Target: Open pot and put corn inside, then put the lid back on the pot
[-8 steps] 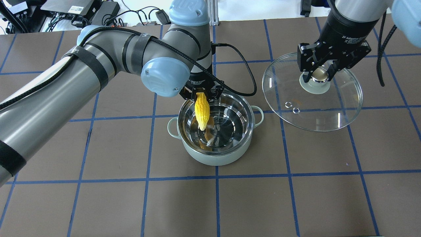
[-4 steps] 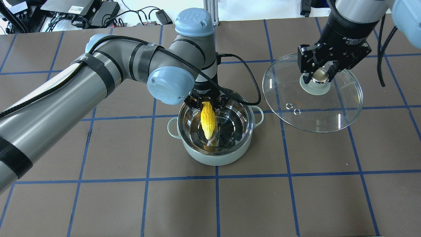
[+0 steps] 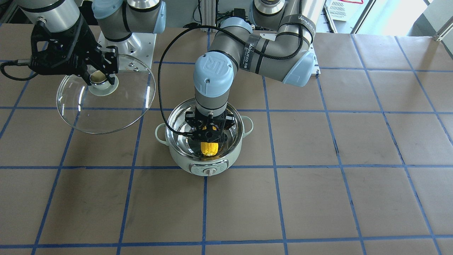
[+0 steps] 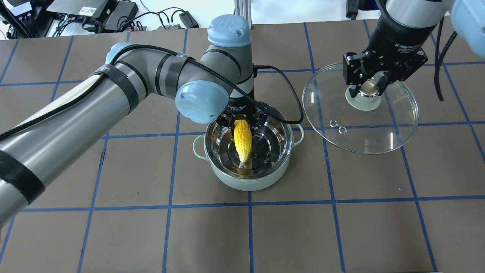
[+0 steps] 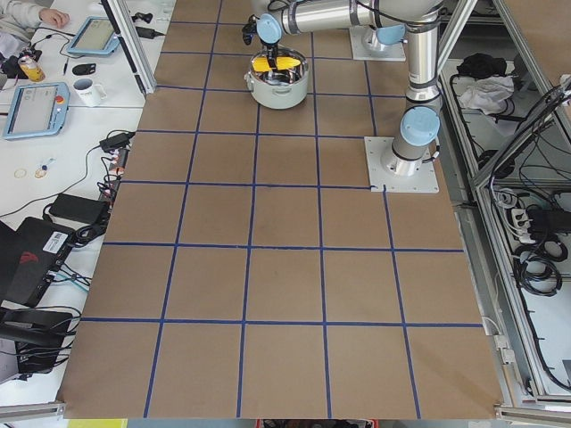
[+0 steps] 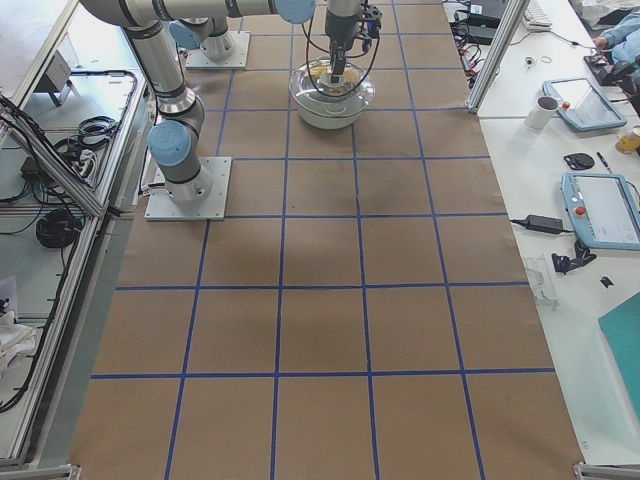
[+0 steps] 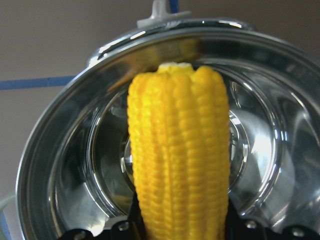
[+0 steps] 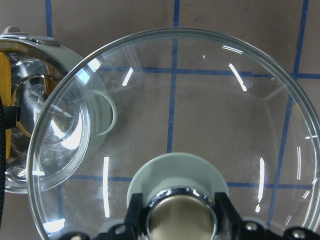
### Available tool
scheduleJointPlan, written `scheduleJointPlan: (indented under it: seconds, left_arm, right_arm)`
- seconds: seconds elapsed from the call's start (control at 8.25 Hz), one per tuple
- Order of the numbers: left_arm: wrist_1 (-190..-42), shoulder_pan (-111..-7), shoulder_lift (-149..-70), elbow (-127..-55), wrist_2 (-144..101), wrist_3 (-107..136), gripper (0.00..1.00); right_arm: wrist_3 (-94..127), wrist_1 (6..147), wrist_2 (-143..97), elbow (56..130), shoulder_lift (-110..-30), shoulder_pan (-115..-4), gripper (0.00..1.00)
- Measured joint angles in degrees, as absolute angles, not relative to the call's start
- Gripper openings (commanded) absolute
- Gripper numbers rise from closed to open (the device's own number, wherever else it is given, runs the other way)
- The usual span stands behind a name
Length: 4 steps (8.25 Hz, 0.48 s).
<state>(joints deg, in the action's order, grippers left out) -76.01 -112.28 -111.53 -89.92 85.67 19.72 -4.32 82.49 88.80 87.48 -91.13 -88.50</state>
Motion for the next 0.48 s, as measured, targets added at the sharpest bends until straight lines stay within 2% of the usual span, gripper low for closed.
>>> scheduleJointPlan:
  seconds: [0.48]
  left_arm:
    - [-76.8,-112.0,-110.2,-89.4,86.0,21.8,1.00]
  right_arm:
    - [-4.1,82.4,88.7,87.6,-91.1,-88.6,0.00]
